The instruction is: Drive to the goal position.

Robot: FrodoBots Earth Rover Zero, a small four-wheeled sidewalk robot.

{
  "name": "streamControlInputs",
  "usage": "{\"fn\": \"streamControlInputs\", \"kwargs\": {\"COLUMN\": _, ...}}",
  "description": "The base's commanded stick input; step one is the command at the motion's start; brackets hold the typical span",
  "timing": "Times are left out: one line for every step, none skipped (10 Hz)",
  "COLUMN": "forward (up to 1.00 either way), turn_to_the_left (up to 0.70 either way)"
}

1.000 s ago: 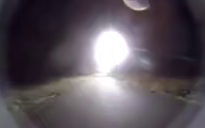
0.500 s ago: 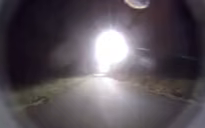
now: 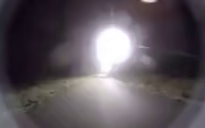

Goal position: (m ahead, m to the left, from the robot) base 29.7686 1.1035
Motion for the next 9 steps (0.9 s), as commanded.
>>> {"fn": "streamControlInputs", "kwargs": {"forward": 0.95, "turn_to_the_left": 0.05}}
{"fn": "streamControlInputs", "kwargs": {"forward": 0.95, "turn_to_the_left": 0.05}}
{"fn": "streamControlInputs", "kwargs": {"forward": 0.94, "turn_to_the_left": 0.08}}
{"fn": "streamControlInputs", "kwargs": {"forward": 0.94, "turn_to_the_left": 0.09}}
{"fn": "streamControlInputs", "kwargs": {"forward": 0.94, "turn_to_the_left": 0.08}}
{"fn": "streamControlInputs", "kwargs": {"forward": 0.94, "turn_to_the_left": 0.07}}
{"fn": "streamControlInputs", "kwargs": {"forward": 0.95, "turn_to_the_left": 0.06}}
{"fn": "streamControlInputs", "kwargs": {"forward": 0.95, "turn_to_the_left": 0.05}}
{"fn": "streamControlInputs", "kwargs": {"forward": 0.95, "turn_to_the_left": 0.04}}
